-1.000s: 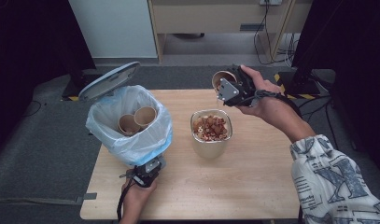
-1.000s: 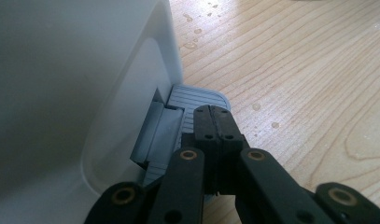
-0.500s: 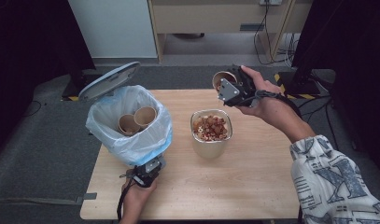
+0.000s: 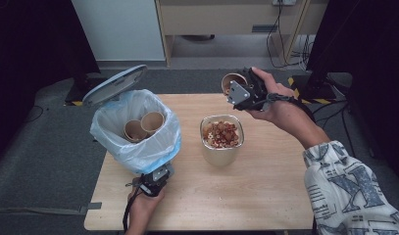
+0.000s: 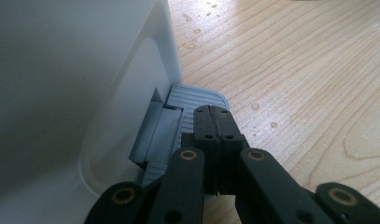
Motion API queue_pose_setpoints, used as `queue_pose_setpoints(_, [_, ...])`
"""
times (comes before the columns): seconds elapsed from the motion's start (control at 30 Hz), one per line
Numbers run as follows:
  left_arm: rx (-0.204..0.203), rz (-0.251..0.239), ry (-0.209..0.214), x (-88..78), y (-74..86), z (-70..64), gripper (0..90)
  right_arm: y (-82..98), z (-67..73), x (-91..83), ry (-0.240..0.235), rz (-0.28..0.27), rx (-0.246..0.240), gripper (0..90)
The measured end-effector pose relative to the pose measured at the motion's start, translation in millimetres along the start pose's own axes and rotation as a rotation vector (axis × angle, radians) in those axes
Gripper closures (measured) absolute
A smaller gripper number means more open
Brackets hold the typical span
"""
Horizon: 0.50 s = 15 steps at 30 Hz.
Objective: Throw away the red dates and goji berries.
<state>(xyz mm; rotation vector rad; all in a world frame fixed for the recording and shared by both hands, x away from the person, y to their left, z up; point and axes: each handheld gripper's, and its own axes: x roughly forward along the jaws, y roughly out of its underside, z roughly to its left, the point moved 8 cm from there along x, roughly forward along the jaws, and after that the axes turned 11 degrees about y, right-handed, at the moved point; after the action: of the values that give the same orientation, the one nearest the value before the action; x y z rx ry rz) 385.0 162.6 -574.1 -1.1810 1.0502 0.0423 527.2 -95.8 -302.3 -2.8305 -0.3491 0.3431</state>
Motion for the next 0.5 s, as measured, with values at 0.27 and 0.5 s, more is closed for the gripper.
queue_pose_setpoints(0.27, [0.002,-0.001,0.000,0.1,0.0,0.0,89.1,-5.7,-2.3,-1.6,0.001,-0.004,-0.021,36.9])
queue_pose_setpoints(0.5, [0.002,0.001,0.000,0.0,-0.1,0.0,89.2,-6.6,-3.1,-3.3,0.022,0.010,-0.125,37.1])
